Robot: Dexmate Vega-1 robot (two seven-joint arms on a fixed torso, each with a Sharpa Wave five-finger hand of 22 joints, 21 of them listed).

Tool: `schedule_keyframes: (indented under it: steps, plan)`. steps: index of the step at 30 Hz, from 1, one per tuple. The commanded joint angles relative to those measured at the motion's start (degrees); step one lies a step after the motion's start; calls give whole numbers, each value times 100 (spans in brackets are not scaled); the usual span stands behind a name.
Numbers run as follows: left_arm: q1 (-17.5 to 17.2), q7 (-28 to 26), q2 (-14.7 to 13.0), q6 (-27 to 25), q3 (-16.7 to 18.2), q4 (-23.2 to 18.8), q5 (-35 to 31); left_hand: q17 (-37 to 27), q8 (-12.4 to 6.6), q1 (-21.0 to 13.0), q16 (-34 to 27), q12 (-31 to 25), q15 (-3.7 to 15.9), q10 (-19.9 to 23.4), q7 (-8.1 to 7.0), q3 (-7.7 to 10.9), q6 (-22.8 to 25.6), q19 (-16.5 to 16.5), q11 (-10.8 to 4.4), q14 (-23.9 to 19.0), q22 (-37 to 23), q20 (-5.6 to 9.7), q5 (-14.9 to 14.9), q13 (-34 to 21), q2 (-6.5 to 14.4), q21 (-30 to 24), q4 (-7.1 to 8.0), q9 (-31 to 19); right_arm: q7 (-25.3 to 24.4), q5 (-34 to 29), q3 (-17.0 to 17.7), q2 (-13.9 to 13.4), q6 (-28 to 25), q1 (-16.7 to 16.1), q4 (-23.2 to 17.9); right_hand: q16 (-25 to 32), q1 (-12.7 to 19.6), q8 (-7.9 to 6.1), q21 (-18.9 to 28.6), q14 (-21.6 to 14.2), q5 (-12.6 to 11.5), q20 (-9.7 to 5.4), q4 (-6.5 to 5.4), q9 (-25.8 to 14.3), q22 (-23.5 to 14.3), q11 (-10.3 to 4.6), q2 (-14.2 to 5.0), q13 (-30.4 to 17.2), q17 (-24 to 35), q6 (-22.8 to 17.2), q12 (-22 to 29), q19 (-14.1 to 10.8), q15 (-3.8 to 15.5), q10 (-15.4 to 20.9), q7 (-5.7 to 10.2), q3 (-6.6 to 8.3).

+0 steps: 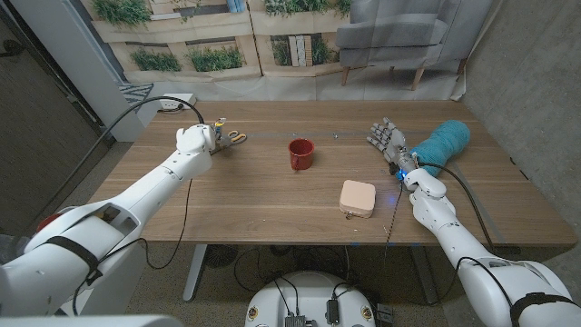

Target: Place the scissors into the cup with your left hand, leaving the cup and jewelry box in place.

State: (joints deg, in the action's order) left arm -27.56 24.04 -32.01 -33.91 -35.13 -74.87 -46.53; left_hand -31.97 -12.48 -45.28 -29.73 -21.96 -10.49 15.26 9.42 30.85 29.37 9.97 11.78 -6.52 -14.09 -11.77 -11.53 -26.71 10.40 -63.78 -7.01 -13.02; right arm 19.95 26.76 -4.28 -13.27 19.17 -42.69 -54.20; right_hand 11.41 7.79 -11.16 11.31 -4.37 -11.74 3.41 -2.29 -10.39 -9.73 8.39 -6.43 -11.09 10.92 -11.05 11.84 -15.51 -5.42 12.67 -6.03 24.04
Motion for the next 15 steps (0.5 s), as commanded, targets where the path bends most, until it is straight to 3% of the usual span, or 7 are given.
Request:
schedule_keyframes:
  steps: [1, 15]
  plan:
    - [-11, -99, 12, 1, -55, 50, -64, -116, -82, -134, -207, -137, 14, 264, 300, 83, 505, 331, -54, -187, -10, -59, -37, -40, 4, -118, -38, -107, 0, -6, 5, 2, -4, 5, -7, 8, -12, 24, 17, -26, -36, 14, -23, -21, -30, -6, 13, -10, 22, 6, -6, -62, -17, 68, 20, 4]
    - [-23, -370, -5, -95, -305, 95, -551, -305, -270, -520, -748, -497, 201, 995, 294, 229, 1294, -27, -320, -842, -63, -58, -39, -136, -52, -505, -230, -238, 22, 14, 16, 23, 17, 11, 35, 12, -35, 24, 18, -42, -37, 5, -34, -22, -30, -11, 17, -10, 25, 4, -10, -72, -12, 69, 13, -1]
